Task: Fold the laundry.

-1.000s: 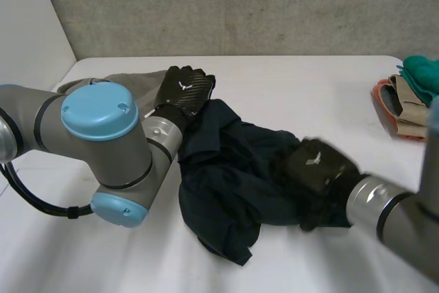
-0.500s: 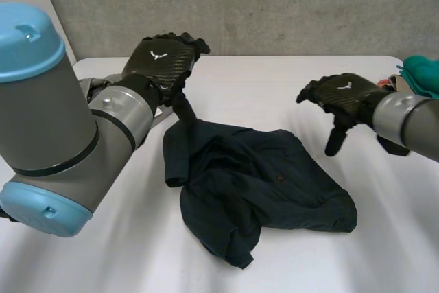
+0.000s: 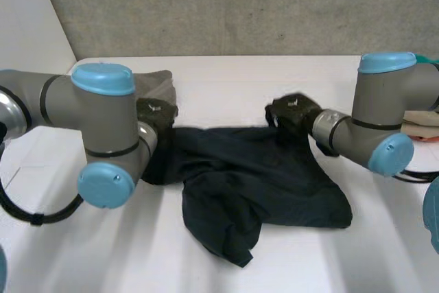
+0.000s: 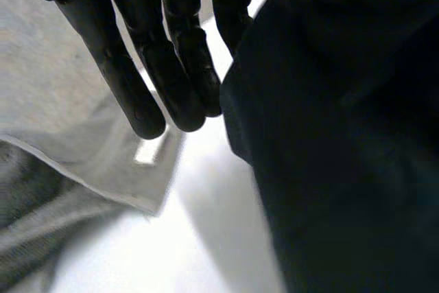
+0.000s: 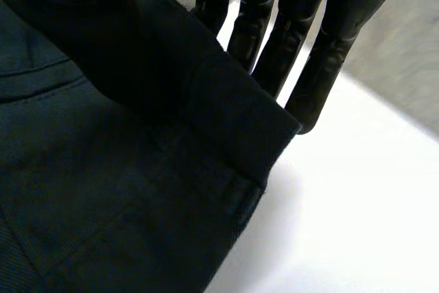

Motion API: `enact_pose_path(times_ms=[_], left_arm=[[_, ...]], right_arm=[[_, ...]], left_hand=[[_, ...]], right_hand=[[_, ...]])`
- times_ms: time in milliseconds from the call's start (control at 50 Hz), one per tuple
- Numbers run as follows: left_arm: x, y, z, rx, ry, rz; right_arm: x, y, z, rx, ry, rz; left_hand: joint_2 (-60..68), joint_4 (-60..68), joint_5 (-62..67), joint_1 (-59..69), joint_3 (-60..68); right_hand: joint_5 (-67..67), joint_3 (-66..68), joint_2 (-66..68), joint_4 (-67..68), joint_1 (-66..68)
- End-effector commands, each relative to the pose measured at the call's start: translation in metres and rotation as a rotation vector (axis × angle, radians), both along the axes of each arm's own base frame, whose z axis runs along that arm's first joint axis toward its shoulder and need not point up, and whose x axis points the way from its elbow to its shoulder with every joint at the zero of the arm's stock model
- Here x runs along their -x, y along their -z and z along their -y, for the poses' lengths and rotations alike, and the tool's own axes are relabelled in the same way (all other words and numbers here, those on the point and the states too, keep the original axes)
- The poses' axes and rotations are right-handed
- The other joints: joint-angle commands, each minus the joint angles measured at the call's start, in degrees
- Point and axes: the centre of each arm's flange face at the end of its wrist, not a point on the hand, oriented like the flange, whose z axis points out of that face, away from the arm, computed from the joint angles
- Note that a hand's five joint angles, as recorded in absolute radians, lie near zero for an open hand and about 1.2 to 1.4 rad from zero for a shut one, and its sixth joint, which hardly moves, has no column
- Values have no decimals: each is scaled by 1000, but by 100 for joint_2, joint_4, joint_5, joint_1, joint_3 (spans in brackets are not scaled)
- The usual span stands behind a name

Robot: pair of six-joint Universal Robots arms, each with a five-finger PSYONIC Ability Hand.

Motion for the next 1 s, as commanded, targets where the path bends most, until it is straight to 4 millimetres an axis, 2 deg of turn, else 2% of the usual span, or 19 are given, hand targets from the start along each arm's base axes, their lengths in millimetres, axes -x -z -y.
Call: enact_pose_path(times_ms=[20,40,60,120,140,220,280,340,420,440,500,520,580,600,680,760,820,900,1000], left_arm=[[21,-76,48,363,15,-184],[23,-87,52,419,19,-211],[27,-111,60,538,31,-264],[28,-156,65,741,37,-359],[25,-185,62,870,44,-419],[14,-239,53,1108,30,-534],[10,-248,50,1148,31,-552],[12,-235,46,1093,41,-529],[16,-194,42,967,66,-468],[16,-177,38,919,74,-444],[17,-155,28,849,89,-411],[18,-139,20,801,101,-389],[19,-114,9,722,118,-349],[19,-95,1,667,128,-319],[18,-51,-18,525,155,-229],[17,-22,-38,427,187,-143],[17,-7,-49,374,209,-98],[14,14,-73,263,245,-28],[6,20,-95,156,269,37]], right_arm=[[-2,-59,47,386,208,115],[-2,-71,51,440,233,134],[-2,-100,56,552,276,192],[2,-152,56,741,325,302],[4,-177,52,828,337,356],[8,-224,33,981,331,452],[12,-241,23,1025,328,476],[16,-247,13,1031,324,481],[16,-233,3,982,291,446],[16,-222,-1,951,274,426],[16,-202,-5,893,259,387],[16,-183,-7,840,255,350],[17,-156,-12,744,248,298],[18,-134,-17,670,242,255],[21,-90,-28,527,231,158],[26,-39,-32,408,222,16],[34,-19,-41,345,207,-89],[41,-5,-60,257,164,-203],[50,0,-81,174,128,-287]], left_hand=[[2346,2355,2421,1997,2383],[2346,2355,2421,1997,2383],[2346,2355,2421,1997,2383],[2346,2355,2421,1997,2383],[2346,2355,2421,1997,2383],[2346,2355,2421,1997,2383],[2346,2355,2421,1997,2383],[2346,2355,2421,1997,2383],[2346,2355,2421,1997,2383],[2346,2355,2421,1997,2383],[2346,2355,2421,1997,2383],[2346,2355,2421,1997,2383],[2346,2355,2421,1997,2383],[2346,2355,2421,1997,2383],[2346,2355,2421,1997,2383],[2346,2355,2421,1997,2383],[2346,2355,2421,1997,2383],[2346,2355,2421,1997,2383],[2346,2355,2421,1997,2383]], right_hand=[[1437,1322,1256,1249,2372],[1437,1322,1256,1249,2372],[1437,1322,1256,1249,2372],[1437,1322,1256,1249,2372],[1437,1322,1256,1249,2372],[1437,1322,1256,1249,2372],[1437,1322,1256,1249,2372],[1437,1322,1256,1249,2372],[1437,1322,1256,1249,2372],[1437,1322,1256,1249,2372],[1437,1322,1256,1249,2372],[1437,1322,1256,1249,2372],[1437,1322,1256,1249,2372],[1437,1322,1256,1249,2372],[1437,1322,1256,1249,2372],[1437,1322,1256,1249,2372],[1437,1322,1256,1249,2372],[1437,1322,1256,1249,2372],[1437,1322,1256,1249,2372]])
